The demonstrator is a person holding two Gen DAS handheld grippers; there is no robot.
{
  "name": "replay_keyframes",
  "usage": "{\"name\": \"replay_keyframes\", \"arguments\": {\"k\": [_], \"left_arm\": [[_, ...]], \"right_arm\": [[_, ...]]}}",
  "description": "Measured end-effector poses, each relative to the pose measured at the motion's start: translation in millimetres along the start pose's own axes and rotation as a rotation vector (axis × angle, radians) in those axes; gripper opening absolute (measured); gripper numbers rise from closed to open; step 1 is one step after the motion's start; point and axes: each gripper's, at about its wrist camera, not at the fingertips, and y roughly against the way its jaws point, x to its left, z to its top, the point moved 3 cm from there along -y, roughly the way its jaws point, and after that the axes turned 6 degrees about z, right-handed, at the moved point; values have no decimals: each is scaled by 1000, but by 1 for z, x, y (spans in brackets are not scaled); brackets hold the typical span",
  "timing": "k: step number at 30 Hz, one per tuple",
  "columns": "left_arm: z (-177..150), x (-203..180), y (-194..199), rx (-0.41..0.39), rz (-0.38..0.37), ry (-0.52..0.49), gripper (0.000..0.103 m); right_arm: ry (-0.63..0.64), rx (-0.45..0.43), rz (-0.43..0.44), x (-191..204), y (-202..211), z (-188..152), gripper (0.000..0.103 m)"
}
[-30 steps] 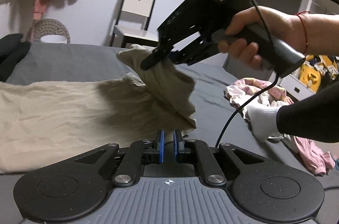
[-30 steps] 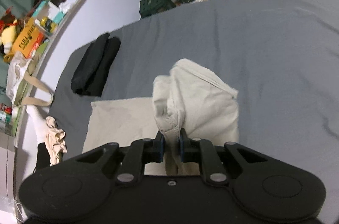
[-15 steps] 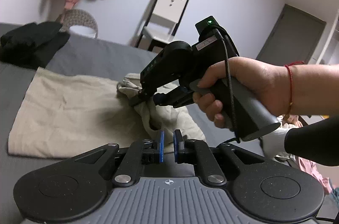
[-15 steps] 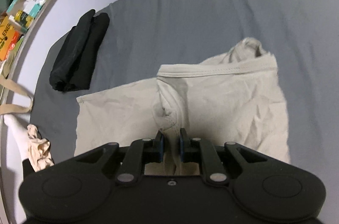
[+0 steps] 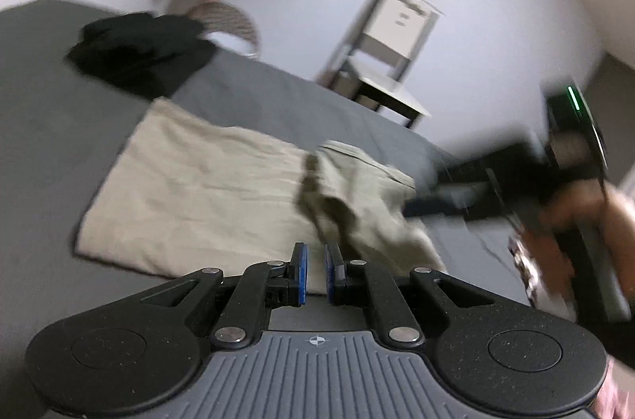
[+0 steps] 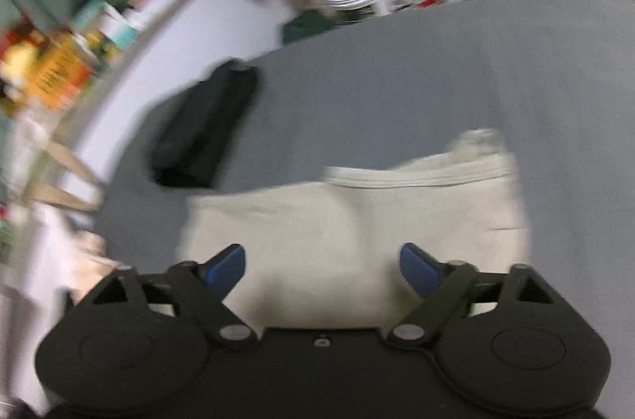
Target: Fold clothes
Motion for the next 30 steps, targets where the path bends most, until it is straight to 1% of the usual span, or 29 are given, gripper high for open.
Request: {"name": "replay_keyframes", "arguments": {"k": [1,2,3,4,6,8,9,11,12,14,16,17,18,19,21,22,23,24,26,28,30], "left_arm": [[1,4,-2,1,4,21,7],[1,8,-3,2,9,42,7],[1,11,-4,2,10,54,7],[1,12,-4,0,8,60,7],[0,13,-3,-3,3,64,7],[-1,11,-3,-2,-6,50,7],[-1,9,-2,-2,-11,43,7],[-2,7,-1,-2,-20,29,7],[-2,5,0,-5,-27,19,7],[-4,-2,2,-17,-42,-13,7],[-7,-12,0,-33,-51,-62,7],[-9,-17,-1,-45,-56,-94,7],[-12,-24,-4,-58,-62,-130,7],[-15,-30,-7,-70,-68,-166,7],[-19,-41,-13,-93,-78,-229,7],[-21,-47,-16,-103,-83,-259,7],[-22,-52,-19,-116,-93,-278,7],[-22,-56,-22,-130,-106,-288,7],[-22,-62,-28,-159,-128,-303,7],[-21,-66,-31,-190,-135,-304,7],[-19,-68,-36,-189,-145,-300,7]], "right_arm": [[3,23,-35,-7,2,-3,45],[-4,64,-47,-16,0,-10,22],[-9,103,-57,-25,-2,-17,13],[-1,128,-65,-32,-4,-26,13],[33,167,-126,-44,-7,-45,12],[51,159,-146,-54,-6,-58,5],[55,159,-148,-55,-3,-59,2],[62,160,-153,-56,4,-61,2],[65,156,-152,-56,7,-61,5],[79,97,-103,-44,15,-53,10],[96,37,-53,-30,19,-42,32],[106,7,-28,-22,19,-34,49],[116,-19,-4,-15,18,-27,51],[123,-21,7,-9,10,-19,50],[138,-25,27,3,-6,-4,41],[143,-25,36,8,-14,4,39],[137,-15,30,10,-27,12,34],[136,3,16,11,-38,18,27],[136,39,-13,12,-61,29,25],[161,87,-51,12,-80,31,25],[184,116,-70,13,-90,32,24]]}}
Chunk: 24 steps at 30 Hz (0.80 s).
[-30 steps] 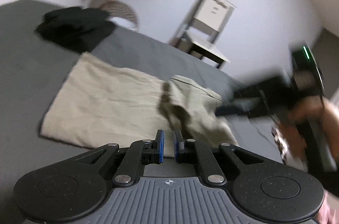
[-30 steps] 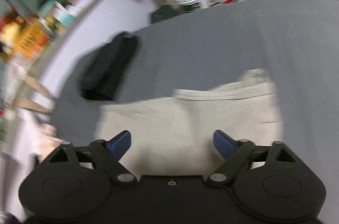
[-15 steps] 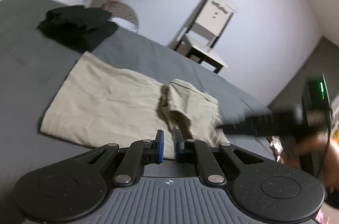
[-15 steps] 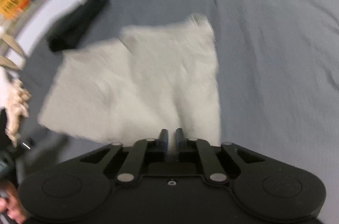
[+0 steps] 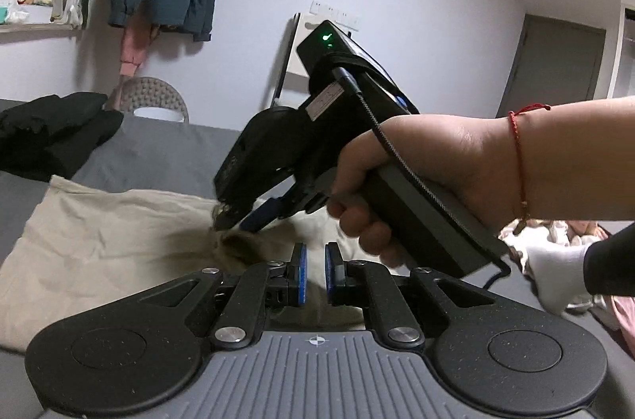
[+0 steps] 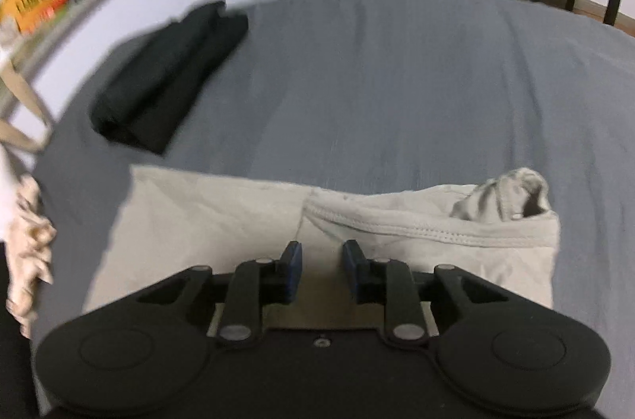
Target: Fold clothes
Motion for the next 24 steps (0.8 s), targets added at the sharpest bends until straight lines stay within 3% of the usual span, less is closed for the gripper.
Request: {"name": "replay_keyframes", "arguments": {"k": [6,11,14,17,19,24], "left_arm": [[-12,-3,-15,88,5,-10,7],[-27,-8,-25,180,20,-48,7],[-32,-7,-24,199,21,-47,7],[-35,-5,-23,206,25,-27,7],[-36,-3,-22,209,24,-11,7],[-37,1,-24,211,24,7,7]], "right_arm": [[63,31,26,10,6,-1,24],[115,116,41,11,10,-23,24],[126,120,34,13,15,-31,24],[65,90,80,11,27,-34,24],[43,124,86,10,23,-42,24],[-8,104,90,8,17,-45,24]]}}
